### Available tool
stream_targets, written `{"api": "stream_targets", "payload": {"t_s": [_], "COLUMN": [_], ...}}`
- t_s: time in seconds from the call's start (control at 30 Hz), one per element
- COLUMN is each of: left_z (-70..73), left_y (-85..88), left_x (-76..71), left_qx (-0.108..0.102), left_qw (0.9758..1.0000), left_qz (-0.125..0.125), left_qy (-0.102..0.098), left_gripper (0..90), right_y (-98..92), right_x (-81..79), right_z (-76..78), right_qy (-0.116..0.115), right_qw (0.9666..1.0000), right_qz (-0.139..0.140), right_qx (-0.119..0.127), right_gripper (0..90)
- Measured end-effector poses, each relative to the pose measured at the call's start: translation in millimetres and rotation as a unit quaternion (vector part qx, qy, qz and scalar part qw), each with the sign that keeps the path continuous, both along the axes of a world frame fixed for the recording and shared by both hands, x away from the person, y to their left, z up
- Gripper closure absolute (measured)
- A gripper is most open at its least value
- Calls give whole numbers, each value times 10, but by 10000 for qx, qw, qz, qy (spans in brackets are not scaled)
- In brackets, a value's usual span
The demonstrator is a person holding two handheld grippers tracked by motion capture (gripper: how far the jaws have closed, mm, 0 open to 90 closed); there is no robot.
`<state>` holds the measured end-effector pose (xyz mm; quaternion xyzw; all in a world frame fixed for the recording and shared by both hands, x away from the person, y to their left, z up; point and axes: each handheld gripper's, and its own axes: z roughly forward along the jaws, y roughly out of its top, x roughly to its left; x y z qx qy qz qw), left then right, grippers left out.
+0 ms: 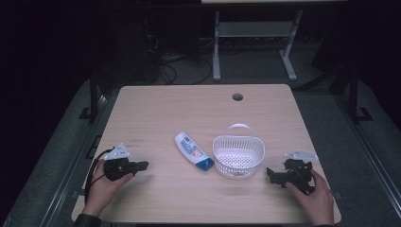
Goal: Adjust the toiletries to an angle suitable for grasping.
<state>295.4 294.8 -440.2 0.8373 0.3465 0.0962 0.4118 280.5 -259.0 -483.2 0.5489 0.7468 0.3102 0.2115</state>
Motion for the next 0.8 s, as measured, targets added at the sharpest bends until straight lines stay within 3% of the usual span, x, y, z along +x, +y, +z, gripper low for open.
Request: {"api": "stream_targets", "payload": {"t_s": [0.8], "left_z": [183], "left_y": [-429], "left_x": [200], "left_qx": [-276], "left_qw": [9988], "left_qz": [-412], "left_qy": [49], "left_gripper": [900], "right_y": [0], "right_x": [0], "right_z": [0], "right_qy": [0], "right_qw": [10000], "right_qz": [0], "right_qx": [-1], "right_gripper": [0]}}
